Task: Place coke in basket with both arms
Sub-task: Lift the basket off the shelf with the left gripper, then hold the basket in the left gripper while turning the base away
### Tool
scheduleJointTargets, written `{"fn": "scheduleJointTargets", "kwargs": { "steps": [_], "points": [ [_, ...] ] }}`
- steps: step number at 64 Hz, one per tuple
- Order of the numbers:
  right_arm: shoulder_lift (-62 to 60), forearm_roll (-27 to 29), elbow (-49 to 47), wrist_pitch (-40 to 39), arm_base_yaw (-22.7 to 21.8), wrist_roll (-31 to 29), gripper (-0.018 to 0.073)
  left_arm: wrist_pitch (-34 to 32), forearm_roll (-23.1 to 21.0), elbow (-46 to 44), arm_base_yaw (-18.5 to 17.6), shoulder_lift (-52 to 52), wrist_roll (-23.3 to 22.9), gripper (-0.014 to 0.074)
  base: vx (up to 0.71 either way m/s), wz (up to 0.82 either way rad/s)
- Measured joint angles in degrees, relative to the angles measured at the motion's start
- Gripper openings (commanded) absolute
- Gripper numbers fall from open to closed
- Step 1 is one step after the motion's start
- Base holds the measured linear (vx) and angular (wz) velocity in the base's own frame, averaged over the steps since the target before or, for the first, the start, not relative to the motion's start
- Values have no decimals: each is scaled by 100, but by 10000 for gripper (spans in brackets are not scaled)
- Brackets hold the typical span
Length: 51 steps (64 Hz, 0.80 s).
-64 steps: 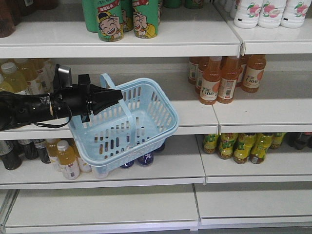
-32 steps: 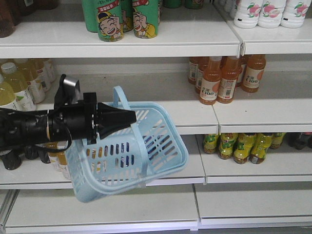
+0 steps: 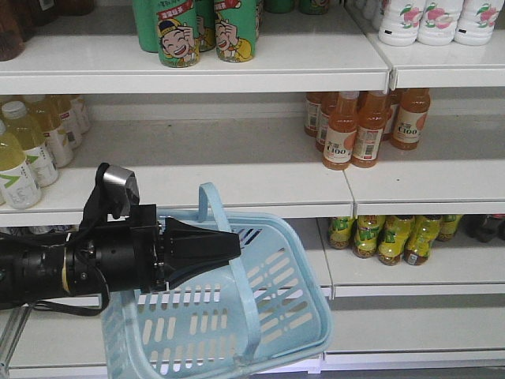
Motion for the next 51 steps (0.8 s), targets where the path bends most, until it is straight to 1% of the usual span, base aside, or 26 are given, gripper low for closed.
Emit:
{"fn": "scheduleJointTargets", "kwargs": {
  "steps": [8,15,20,35,51],
  "points": [
    [0,0,0,0,0,0,-4,0,-65,2,-214,-180,0,-8,0,0],
    [0,0,0,0,0,0,-4,-6,-84,7,-294,-244,0,-8,0,0],
    [0,0,0,0,0,0,-4,-6,-42,7,-306,-244,0,-8,0,0],
    [0,0,0,0,0,0,-4,-6,311,9,-306,-244,0,-8,0,0],
    [0,0,0,0,0,0,-4,-6,347,9,-306,-244,0,-7,0,0]
  ]
}}
